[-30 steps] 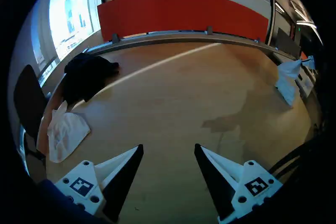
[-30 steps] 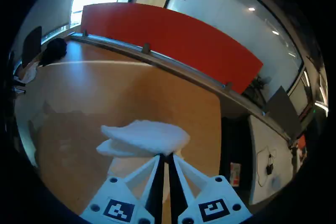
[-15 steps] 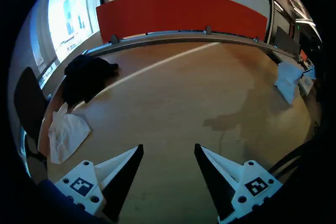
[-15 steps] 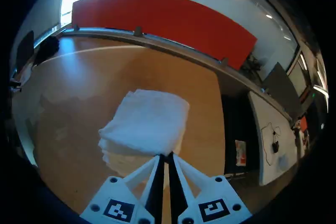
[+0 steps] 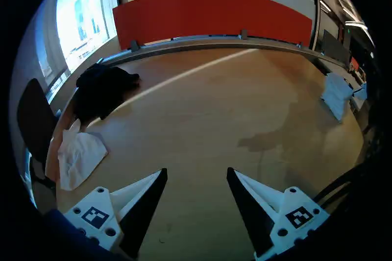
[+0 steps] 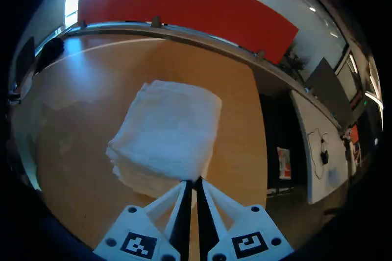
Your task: Fold towel
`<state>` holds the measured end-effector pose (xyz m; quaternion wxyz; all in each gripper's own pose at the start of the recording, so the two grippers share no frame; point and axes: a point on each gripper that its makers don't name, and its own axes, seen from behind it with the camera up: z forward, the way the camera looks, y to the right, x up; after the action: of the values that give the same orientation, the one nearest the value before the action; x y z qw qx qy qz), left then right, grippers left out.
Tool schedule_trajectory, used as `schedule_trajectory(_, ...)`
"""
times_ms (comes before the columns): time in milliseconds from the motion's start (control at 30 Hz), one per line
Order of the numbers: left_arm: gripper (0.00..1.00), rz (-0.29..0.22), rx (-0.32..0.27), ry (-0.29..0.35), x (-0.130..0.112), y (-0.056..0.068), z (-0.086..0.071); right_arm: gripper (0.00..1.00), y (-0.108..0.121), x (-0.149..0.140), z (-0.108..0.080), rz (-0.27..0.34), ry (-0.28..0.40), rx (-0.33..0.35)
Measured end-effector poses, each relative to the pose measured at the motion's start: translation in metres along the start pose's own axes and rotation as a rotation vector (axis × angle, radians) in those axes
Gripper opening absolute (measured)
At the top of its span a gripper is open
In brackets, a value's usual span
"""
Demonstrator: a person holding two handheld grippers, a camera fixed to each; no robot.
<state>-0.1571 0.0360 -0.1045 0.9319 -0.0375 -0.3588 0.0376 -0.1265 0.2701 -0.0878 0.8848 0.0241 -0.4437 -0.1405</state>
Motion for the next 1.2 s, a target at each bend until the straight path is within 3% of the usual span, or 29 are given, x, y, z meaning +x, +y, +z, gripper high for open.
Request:
schedule_trajectory(300,0.90,0.002,0.000,0.001,0.001,0.001,0.000,0.06,0.001,-0.015,0.005,-0.005,-0.040,-0.007)
schedule_trajectory(867,0.90,0.005,-0.001,-0.002,-0.001,0.000,-0.001,0.10,0.008,-0.022,0.006,0.033,-0.056,-0.044)
schedule_trajectory(967,0.90,0.006,-0.001,-0.003,-0.001,0.000,-0.001,0.22,0.010,-0.024,0.006,0.039,-0.061,-0.050)
schedule_trajectory(1100,0.90,0.008,-0.001,-0.002,0.000,0.000,-0.001,0.48,0.011,-0.027,0.005,0.039,-0.069,-0.057)
schedule_trajectory(1200,0.90,0.009,-0.001,0.000,0.000,0.000,-0.001,0.54,0.012,-0.031,0.004,0.038,-0.078,-0.061)
